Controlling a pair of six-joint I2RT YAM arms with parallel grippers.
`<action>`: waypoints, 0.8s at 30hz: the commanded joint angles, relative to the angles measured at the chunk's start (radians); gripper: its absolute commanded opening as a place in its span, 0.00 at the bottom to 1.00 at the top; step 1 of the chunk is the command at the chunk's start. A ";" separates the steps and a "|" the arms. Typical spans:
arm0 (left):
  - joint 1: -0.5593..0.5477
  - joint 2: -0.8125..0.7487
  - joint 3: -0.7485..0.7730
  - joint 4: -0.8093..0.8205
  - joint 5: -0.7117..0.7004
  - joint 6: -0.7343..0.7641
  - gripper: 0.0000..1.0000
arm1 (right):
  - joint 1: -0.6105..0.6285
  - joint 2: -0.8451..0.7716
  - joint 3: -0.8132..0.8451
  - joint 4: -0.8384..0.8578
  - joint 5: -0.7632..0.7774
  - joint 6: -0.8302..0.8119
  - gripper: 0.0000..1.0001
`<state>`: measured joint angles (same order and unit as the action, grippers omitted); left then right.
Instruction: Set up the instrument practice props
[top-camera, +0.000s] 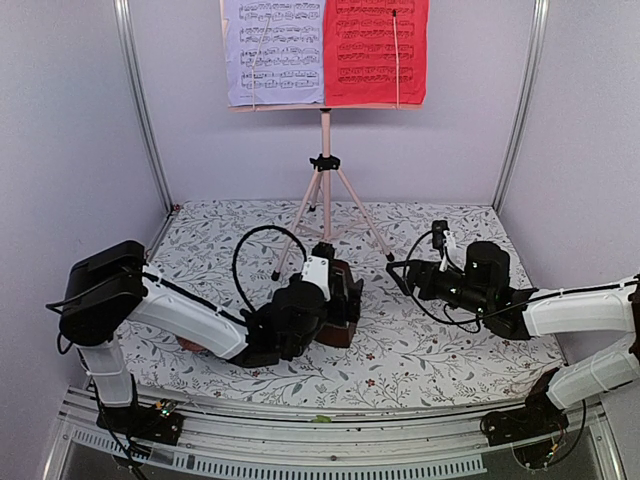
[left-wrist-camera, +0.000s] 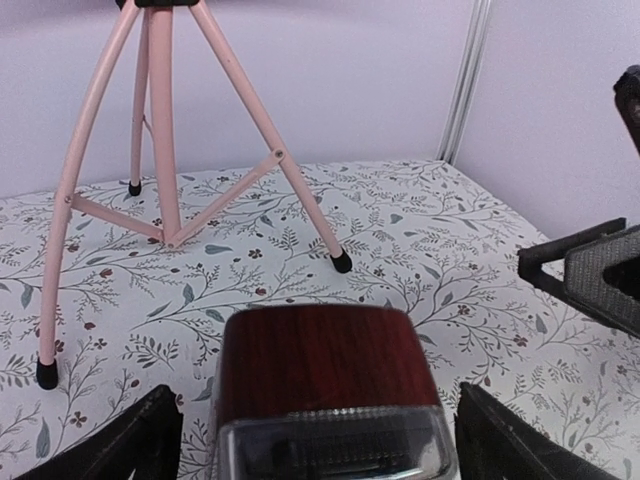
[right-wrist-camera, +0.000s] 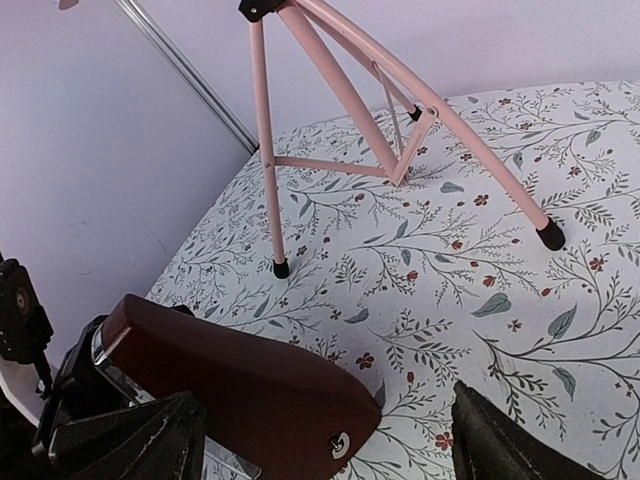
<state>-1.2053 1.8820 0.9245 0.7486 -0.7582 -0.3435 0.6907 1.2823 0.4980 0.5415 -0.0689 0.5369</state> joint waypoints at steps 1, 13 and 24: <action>-0.022 -0.064 -0.005 -0.027 0.013 0.000 0.96 | -0.005 -0.025 -0.011 -0.004 -0.001 -0.012 0.85; -0.023 -0.411 -0.167 -0.324 0.160 -0.080 0.87 | 0.021 0.003 -0.014 -0.032 -0.024 0.014 0.76; 0.257 -0.553 -0.269 -0.412 0.602 -0.252 0.23 | 0.113 0.125 0.059 -0.053 0.009 0.070 0.32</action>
<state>-1.0401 1.3159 0.6521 0.4019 -0.3664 -0.5457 0.7807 1.3655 0.5060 0.5087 -0.0834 0.5774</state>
